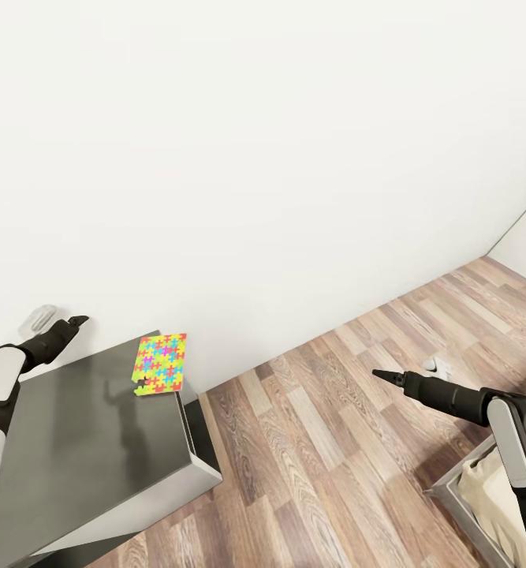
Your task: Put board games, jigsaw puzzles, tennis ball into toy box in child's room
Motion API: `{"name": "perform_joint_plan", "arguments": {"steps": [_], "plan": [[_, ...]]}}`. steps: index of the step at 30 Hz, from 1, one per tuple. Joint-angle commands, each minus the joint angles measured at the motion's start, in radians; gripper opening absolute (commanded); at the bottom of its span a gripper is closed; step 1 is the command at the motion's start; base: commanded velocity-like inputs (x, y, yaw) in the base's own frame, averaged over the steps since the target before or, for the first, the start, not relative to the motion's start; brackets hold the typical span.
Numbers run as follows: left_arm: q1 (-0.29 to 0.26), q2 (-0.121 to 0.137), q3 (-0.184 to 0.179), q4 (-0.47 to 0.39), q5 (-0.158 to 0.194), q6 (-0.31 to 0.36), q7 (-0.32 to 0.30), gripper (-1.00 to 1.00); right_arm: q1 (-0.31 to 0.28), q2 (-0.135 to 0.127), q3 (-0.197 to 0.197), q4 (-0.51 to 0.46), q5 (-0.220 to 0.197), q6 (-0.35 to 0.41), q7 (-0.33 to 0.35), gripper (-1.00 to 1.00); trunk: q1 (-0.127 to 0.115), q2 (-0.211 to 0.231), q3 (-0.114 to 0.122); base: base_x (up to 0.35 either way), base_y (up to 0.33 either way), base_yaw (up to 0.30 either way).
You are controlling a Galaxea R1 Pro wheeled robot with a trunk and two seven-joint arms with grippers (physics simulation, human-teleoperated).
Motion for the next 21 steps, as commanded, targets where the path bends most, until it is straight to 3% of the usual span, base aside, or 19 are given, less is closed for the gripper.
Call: {"name": "perform_joint_plan", "arguments": {"steps": [1,4,14,21], "plan": [[-0.001,0.000,0.001,-0.001,0.010,0.006,0.006,1.00,-0.001,0.000,-0.001,0.000,0.006,0.005,0.008,1.00,0.001,-0.002,-0.002,0.000,0.000,0.000],[0.002,0.000,0.001,-0.001,0.010,0.006,0.006,1.00,-0.002,0.000,-0.001,0.000,0.006,0.005,0.008,1.00,0.001,-0.002,-0.001,0.000,0.000,0.000],[0.037,0.052,0.004,-0.011,0.025,0.012,-0.010,1.00,-0.002,0.056,0.030,0.012,0.009,0.005,0.005,1.00,0.001,-0.002,0.007,0.000,0.000,0.000],[0.045,0.059,0.003,-0.015,0.029,0.018,-0.015,1.00,-0.001,0.078,0.036,0.014,0.010,0.005,0.004,1.00,0.001,-0.002,0.015,0.000,0.000,0.000]]}}
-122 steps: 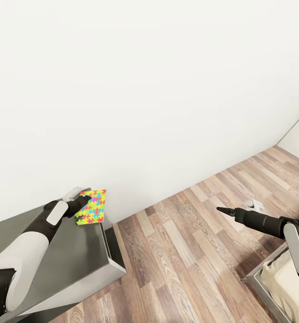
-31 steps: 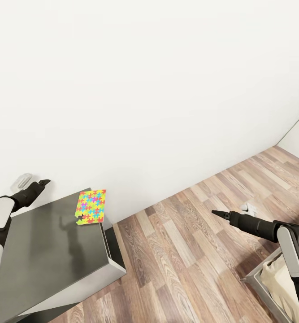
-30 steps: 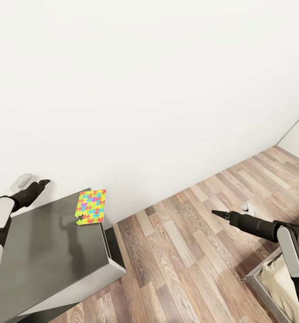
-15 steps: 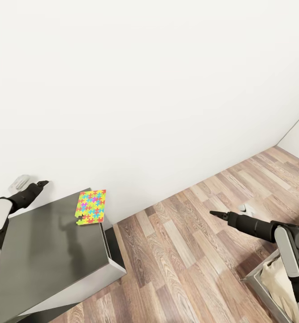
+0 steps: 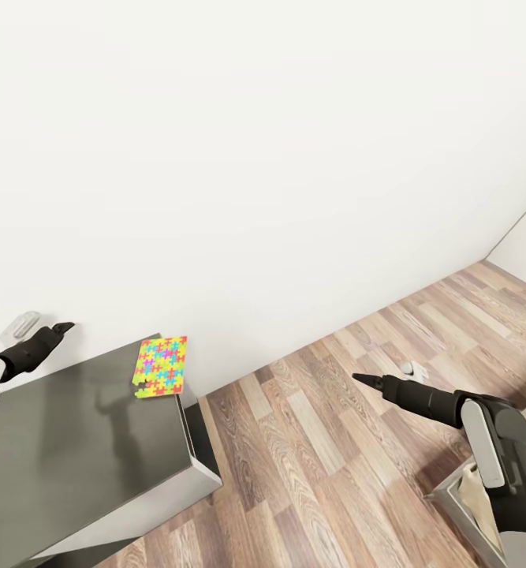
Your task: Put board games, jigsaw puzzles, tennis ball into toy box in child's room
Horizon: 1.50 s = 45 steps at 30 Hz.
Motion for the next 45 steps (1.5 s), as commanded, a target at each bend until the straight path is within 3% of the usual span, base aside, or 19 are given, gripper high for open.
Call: {"name": "perform_joint_plan", "arguments": {"steps": [1,11,19,34,45], "plan": [[-0.001,0.000,0.002,-0.001,0.008,0.006,0.004,1.00,-0.001,0.000,-0.001,0.000,0.006,0.005,0.008,1.00,0.001,-0.002,-0.001,0.000,0.000,0.000],[0.023,0.002,0.002,-0.054,0.010,0.051,0.001,1.00,-0.001,0.006,0.001,0.001,0.006,0.005,0.007,1.00,0.001,-0.002,0.003,0.000,0.000,0.000],[0.050,-0.002,0.003,-0.154,0.010,0.140,0.002,1.00,-0.001,0.007,0.002,0.001,0.005,0.005,0.008,1.00,0.001,-0.002,0.004,0.000,0.000,0.000],[0.103,-0.045,0.003,-0.363,0.009,0.274,0.011,1.00,-0.001,0.008,0.003,0.001,0.005,0.005,0.008,1.00,0.001,-0.002,0.005,0.000,0.000,0.000],[0.134,-0.076,0.004,-0.413,0.006,0.298,0.012,1.00,-0.001,0.009,0.004,0.001,0.005,0.005,0.008,1.00,0.001,-0.002,0.005,0.000,0.000,0.000]]}}
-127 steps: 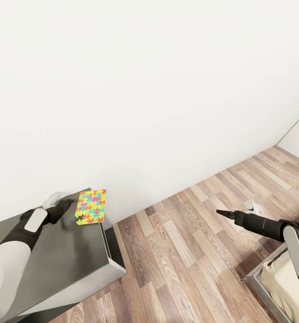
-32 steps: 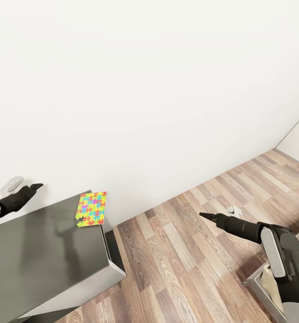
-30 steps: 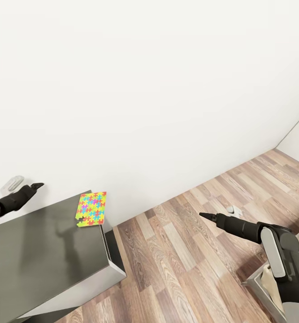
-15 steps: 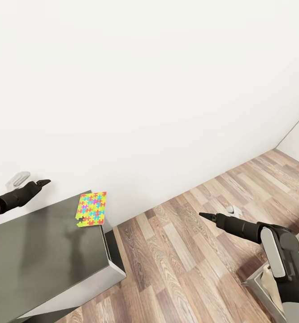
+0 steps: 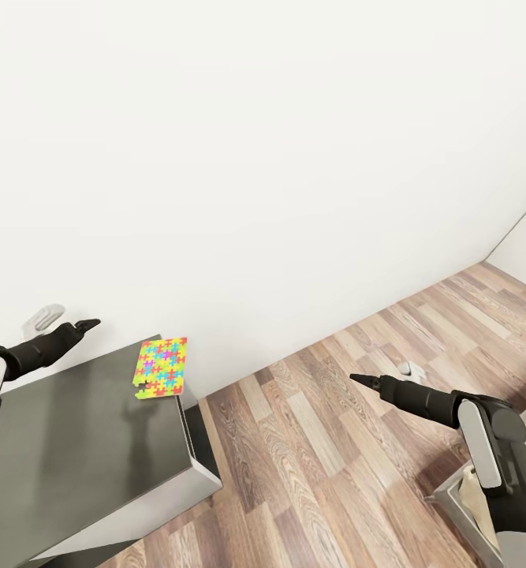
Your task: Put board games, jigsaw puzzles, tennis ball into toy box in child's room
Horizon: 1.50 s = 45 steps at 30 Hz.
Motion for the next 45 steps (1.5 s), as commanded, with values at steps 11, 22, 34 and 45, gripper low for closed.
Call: {"name": "perform_joint_plan", "arguments": {"steps": [11,22,34,45], "plan": [[0.034,-0.026,0.000,-0.021,0.009,0.012,0.004,1.00,-0.001,0.001,0.004,0.000,0.007,0.005,0.008,1.00,0.001,-0.002,-0.002,0.000,0.000,0.000],[0.064,-0.042,0.000,-0.041,0.010,0.014,0.004,1.00,-0.001,0.002,0.011,0.000,0.008,0.005,0.006,1.00,0.001,-0.002,-0.002,0.000,0.000,0.000],[0.113,-0.089,0.001,-0.147,0.008,0.023,0.005,1.00,-0.002,0.002,0.021,0.001,0.011,0.005,0.001,1.00,0.001,-0.002,-0.002,0.000,0.000,0.000],[0.165,-0.111,0.003,-0.233,0.025,0.028,0.005,1.00,-0.002,0.022,0.049,0.001,0.013,0.005,-0.003,1.00,0.001,-0.002,-0.002,0.000,0.000,0.000]]}}
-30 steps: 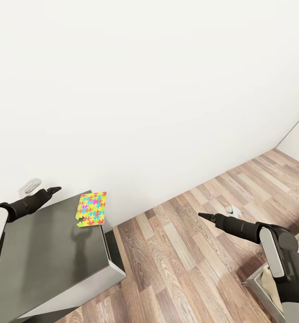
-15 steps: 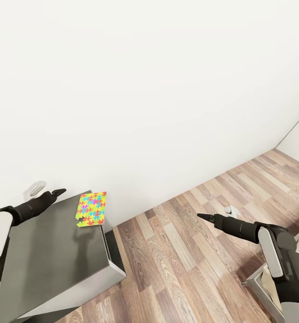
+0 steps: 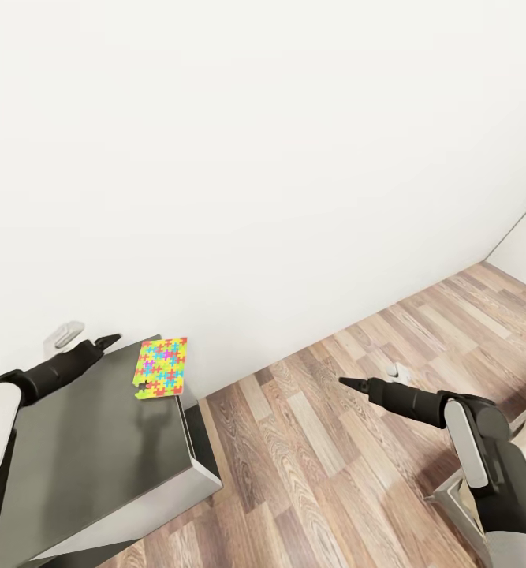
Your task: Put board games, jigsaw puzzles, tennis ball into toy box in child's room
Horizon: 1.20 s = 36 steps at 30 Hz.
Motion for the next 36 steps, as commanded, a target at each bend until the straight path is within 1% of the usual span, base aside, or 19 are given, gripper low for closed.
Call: {"name": "perform_joint_plan", "arguments": {"steps": [1,4,5,7,8,12,13,15,16,17,18,20,21,23,24,28,31,34,36], "plan": [[-0.001,0.000,0.001,-0.001,0.006,0.005,0.005,1.00,-0.001,0.000,-0.001,0.000,0.007,0.005,0.008,1.00,0.001,-0.002,-0.002,0.000,0.000,0.000],[0.014,-0.011,0.002,-0.054,0.038,0.012,0.012,1.00,-0.001,0.007,0.007,0.002,0.007,0.005,0.008,1.00,0.001,-0.002,-0.002,0.000,0.000,0.000],[0.014,-0.011,0.002,-0.054,0.038,0.012,0.012,1.00,-0.001,0.007,0.007,0.002,0.007,0.005,0.008,1.00,0.001,-0.002,-0.002,0.000,0.000,0.000],[0.026,-0.015,0.004,-0.076,0.062,0.019,0.016,1.00,-0.001,0.010,0.011,0.008,0.007,0.005,0.008,1.00,0.001,-0.002,-0.002,0.000,0.000,0.000],[0.026,-0.015,0.004,-0.076,0.062,0.019,0.016,1.00,-0.001,0.010,0.011,0.008,0.007,0.005,0.008,1.00,0.001,-0.002,-0.002,0.000,0.000,0.000],[0.050,-0.023,0.010,-0.096,0.091,0.023,0.021,1.00,-0.002,0.012,0.014,0.014,0.008,0.005,0.007,1.00,0.001,-0.002,-0.002,0.000,0.000,0.000],[0.050,-0.023,0.010,-0.096,0.091,0.023,0.021,1.00,-0.002,0.012,0.014,0.014,0.008,0.005,0.007,1.00,0.001,-0.002,-0.002,0.000,0.000,0.000],[0.064,-0.035,0.009,-0.103,0.102,0.022,0.023,1.00,-0.002,0.012,0.015,0.017,0.008,0.005,0.007,1.00,0.001,-0.002,-0.002,0.000,0.000,0.000],[0.064,-0.035,0.009,-0.103,0.102,0.022,0.023,1.00,-0.002,0.012,0.015,0.017,0.008,0.005,0.007,1.00,0.001,-0.002,-0.002,0.000,0.000,0.000],[0.069,-0.045,0.009,-0.106,0.106,0.022,0.023,1.00,-0.002,0.012,0.014,0.018,0.008,0.005,0.007,1.00,0.001,-0.002,-0.002,0.000,0.000,0.000],[0.069,-0.045,0.009,-0.106,0.106,0.022,0.023,1.00,-0.002,0.012,0.014,0.018,0.008,0.005,0.007,1.00,0.001,-0.002,-0.002,0.000,0.000,0.000],[0.076,-0.068,0.009,-0.110,0.112,0.019,0.025,1.00,-0.002,0.013,0.014,0.020,0.009,0.005,0.008,1.00,0.001,-0.002,-0.002,0.000,0.000,0.000],[0.076,-0.068,0.009,-0.110,0.112,0.019,0.025,1.00,-0.002,0.013,0.014,0.020,0.009,0.005,0.008,1.00,0.001,-0.002,-0.002,0.000,0.000,0.000],[0.081,-0.085,0.011,-0.113,0.115,0.016,0.026,1.00,-0.002,0.013,0.014,0.021,0.009,0.005,0.008,1.00,0.001,-0.002,-0.002,0.000,0.000,0.000],[0.081,-0.085,0.011,-0.113,0.115,0.016,0.026,1.00,-0.002,0.013,0.014,0.021,0.009,0.005,0.008,1.00,0.001,-0.002,-0.002,0.000,0.000,0.000],[0.086,-0.100,0.012,-0.115,0.118,0.012,0.024,1.00,-0.002,0.013,0.015,0.022,0.008,0.005,0.008,1.00,0.001,-0.002,-0.002,0.000,0.000,0.000],[0.087,-0.103,0.012,-0.115,0.118,0.008,0.024,1.00,-0.002,0.013,0.015,0.022,0.008,0.005,0.008,1.00,0.001,-0.002,-0.002,0.000,0.000,0.000],[0.088,-0.111,0.010,-0.116,0.119,-0.006,0.023,1.00,-0.002,0.013,0.015,0.022,0.008,0.005,0.008,1.00,0.001,-0.002,-0.002,0.000,0.000,0.000],[0.090,-0.117,-0.004,-0.117,0.120,-0.022,0.022,1.00,-0.002,0.013,0.016,0.022,0.008,0.005,0.008,1.00,0.001,-0.002,-0.002,0.000,0.000,0.000]]}}
